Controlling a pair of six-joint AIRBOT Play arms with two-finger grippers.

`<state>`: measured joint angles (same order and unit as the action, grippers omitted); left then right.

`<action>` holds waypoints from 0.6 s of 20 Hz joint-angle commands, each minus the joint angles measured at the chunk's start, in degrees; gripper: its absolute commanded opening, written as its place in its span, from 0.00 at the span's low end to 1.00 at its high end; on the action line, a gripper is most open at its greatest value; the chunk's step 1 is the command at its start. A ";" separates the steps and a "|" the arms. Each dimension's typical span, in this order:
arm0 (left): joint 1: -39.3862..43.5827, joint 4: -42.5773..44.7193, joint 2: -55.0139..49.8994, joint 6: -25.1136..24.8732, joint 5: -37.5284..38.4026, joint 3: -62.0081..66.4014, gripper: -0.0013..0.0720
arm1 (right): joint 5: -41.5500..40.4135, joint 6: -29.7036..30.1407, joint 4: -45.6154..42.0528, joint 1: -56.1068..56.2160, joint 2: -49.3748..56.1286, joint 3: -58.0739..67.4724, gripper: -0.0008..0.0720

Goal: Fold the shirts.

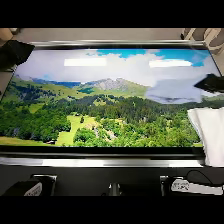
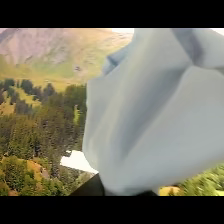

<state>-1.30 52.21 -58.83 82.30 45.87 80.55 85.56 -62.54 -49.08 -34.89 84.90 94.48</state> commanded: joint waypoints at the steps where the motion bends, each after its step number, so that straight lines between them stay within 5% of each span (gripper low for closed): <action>1: 0.02 -0.15 -0.04 0.00 -1.53 0.00 0.06 | 6.62 -0.46 -2.91 -13.97 -2.73 2.25 0.04; 9: 0.02 -0.13 -0.02 -0.04 -2.51 0.00 0.07 | 15.98 0.22 -5.07 -33.57 -5.46 2.29 0.04; 12: 0.02 -0.13 -0.11 -0.04 -4.11 0.00 0.07 | 20.44 0.20 -20.41 -34.75 -7.15 1.88 0.04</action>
<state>-1.30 52.05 -58.87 82.26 43.20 80.55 100.79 -62.54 -57.54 -67.02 79.09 96.62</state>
